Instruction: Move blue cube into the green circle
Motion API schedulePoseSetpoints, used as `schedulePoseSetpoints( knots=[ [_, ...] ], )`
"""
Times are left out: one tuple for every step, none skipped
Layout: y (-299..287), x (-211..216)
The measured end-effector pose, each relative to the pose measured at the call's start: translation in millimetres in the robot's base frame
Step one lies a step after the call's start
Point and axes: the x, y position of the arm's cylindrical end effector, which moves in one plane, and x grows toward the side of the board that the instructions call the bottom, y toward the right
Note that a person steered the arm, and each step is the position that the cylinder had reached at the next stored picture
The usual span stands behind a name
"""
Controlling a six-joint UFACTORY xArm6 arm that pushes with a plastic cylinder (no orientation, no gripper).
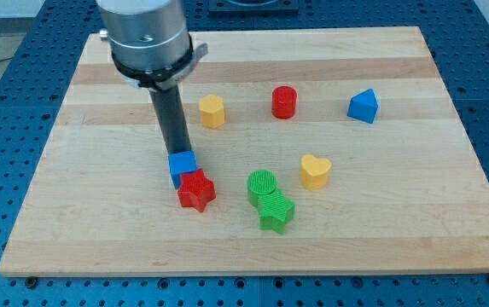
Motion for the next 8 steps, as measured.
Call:
schedulePoseSetpoints(
  knots=[
    [-28, 1],
    [-29, 31],
    [2, 37],
    [46, 36],
    [38, 27],
    [46, 18],
    [67, 8],
    [86, 15]
  ],
)
